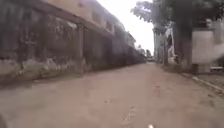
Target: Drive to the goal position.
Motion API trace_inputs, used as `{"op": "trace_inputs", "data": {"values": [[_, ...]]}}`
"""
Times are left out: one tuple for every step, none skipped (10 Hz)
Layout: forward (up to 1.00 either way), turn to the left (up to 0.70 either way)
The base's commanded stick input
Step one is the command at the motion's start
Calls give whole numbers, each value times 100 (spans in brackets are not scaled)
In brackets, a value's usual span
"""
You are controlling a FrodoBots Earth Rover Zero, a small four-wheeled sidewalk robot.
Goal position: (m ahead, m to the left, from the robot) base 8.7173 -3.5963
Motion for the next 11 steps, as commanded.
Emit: {"op": "trace_inputs", "data": {"values": [[100,0],[100,0],[100,0],[100,0],[100,0],[100,0],[100,0],[100,-27],[100,0],[100,0],[100,0]]}}
